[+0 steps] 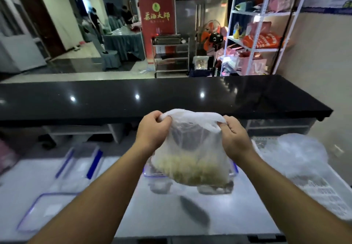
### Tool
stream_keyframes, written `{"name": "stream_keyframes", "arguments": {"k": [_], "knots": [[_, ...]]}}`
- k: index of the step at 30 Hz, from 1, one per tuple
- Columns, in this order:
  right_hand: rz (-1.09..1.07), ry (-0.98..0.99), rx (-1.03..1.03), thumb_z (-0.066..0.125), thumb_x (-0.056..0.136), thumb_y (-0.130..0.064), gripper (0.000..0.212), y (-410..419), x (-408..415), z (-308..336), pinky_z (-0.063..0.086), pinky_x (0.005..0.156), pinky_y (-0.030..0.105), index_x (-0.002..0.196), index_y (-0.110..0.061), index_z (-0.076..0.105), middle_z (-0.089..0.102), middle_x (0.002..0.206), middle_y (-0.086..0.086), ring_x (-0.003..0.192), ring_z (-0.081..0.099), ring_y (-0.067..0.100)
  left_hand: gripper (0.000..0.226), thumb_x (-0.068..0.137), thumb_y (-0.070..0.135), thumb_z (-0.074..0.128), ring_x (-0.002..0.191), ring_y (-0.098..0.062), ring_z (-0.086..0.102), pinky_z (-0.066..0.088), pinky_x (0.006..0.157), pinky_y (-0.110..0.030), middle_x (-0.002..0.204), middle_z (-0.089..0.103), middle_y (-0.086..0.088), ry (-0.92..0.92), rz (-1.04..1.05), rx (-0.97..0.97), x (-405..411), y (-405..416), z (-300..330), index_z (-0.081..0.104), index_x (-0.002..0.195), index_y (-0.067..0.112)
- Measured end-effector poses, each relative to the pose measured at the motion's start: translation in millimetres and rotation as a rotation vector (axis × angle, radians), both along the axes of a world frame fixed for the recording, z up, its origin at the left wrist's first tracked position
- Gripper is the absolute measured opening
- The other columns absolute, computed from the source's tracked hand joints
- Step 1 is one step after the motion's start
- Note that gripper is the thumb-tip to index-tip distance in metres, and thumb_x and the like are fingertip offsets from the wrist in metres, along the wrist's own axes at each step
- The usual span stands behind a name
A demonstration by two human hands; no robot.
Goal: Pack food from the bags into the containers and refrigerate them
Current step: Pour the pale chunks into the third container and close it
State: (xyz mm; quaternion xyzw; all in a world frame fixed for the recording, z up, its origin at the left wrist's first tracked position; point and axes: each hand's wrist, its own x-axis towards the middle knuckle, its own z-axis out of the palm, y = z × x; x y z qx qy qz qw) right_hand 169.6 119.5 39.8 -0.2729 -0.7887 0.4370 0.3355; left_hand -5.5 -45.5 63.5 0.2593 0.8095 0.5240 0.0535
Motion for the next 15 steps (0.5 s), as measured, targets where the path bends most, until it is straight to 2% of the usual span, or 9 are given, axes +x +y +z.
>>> {"name": "stream_keyframes", "arguments": {"k": [3, 5, 7, 9, 11, 13, 15], "knots": [[0.028, 0.109, -0.119, 0.041, 0.104, -0.023, 0.025, -50, -41, 4, 0.048, 0.075, 0.039, 0.093, -0.016, 0.063, 0.064, 0.091, 0.012, 0.082, 0.058, 0.018, 0.021, 0.091, 0.027, 0.062, 0.058, -0.014, 0.048, 0.041, 0.057, -0.033, 0.061, 0.053, 0.009, -0.007, 0.122, -0.007, -32, -61, 0, 0.056, 0.076, 0.013], [0.045, 0.148, -0.199, 0.041, 0.100, -0.014, 0.023, -84, -69, 10, 0.043, 0.070, 0.036, 0.090, -0.018, 0.061, 0.060, 0.081, 0.005, 0.075, 0.051, 0.013, 0.009, 0.090, 0.026, 0.060, 0.066, -0.015, 0.063, 0.051, 0.062, -0.035, 0.072, 0.065, 0.008, -0.012, 0.160, -0.007, -50, -96, 1, 0.063, 0.083, 0.021], [0.092, 0.140, -0.277, 0.045, 0.093, -0.015, 0.019, -113, -95, 13, 0.039, 0.068, 0.036, 0.083, -0.020, 0.061, 0.056, 0.075, -0.003, 0.071, 0.047, 0.013, 0.008, 0.089, 0.026, 0.057, 0.077, -0.020, 0.070, 0.057, 0.069, -0.038, 0.081, 0.071, 0.007, -0.021, 0.198, -0.019, -68, -127, 1, 0.064, 0.085, 0.026], [0.174, 0.101, -0.322, 0.056, 0.086, -0.029, 0.013, -136, -114, 12, 0.038, 0.067, 0.037, 0.078, -0.020, 0.060, 0.054, 0.072, -0.003, 0.070, 0.047, 0.016, 0.010, 0.090, 0.027, 0.056, 0.080, -0.021, 0.067, 0.054, 0.066, -0.036, 0.083, 0.072, 0.004, -0.038, 0.250, -0.059, -84, -154, -2, 0.065, 0.086, 0.025], [0.224, 0.021, -0.240, 0.067, 0.091, -0.037, 0.027, -155, -128, 7, 0.041, 0.062, 0.033, 0.078, -0.015, 0.060, 0.056, 0.069, -0.004, 0.066, 0.050, 0.014, 0.014, 0.091, 0.029, 0.055, 0.079, -0.021, 0.062, 0.045, 0.061, -0.033, 0.082, 0.070, 0.001, -0.055, 0.304, -0.098, -97, -180, -6, 0.065, 0.087, 0.020], [0.188, 0.041, -0.193, 0.066, 0.098, -0.035, 0.033, -171, -141, 4, 0.040, 0.057, 0.030, 0.073, -0.015, 0.057, 0.054, 0.063, -0.007, 0.059, 0.047, 0.011, 0.018, 0.092, 0.032, 0.054, 0.078, -0.020, 0.059, 0.043, 0.063, -0.034, 0.083, 0.067, 0.001, -0.064, 0.349, -0.121, -108, -201, -11, 0.063, 0.088, 0.017], [0.110, 0.124, -0.267, 0.058, 0.103, -0.034, 0.039, -184, -156, 3, 0.035, 0.058, 0.033, 0.068, -0.018, 0.051, 0.044, 0.059, -0.008, 0.059, 0.039, 0.011, 0.016, 0.093, 0.031, 0.056, 0.076, -0.019, 0.059, 0.045, 0.062, -0.033, 0.086, 0.066, 0.002, -0.080, 0.387, -0.104, -119, -220, -14, 0.062, 0.091, 0.016]]}}
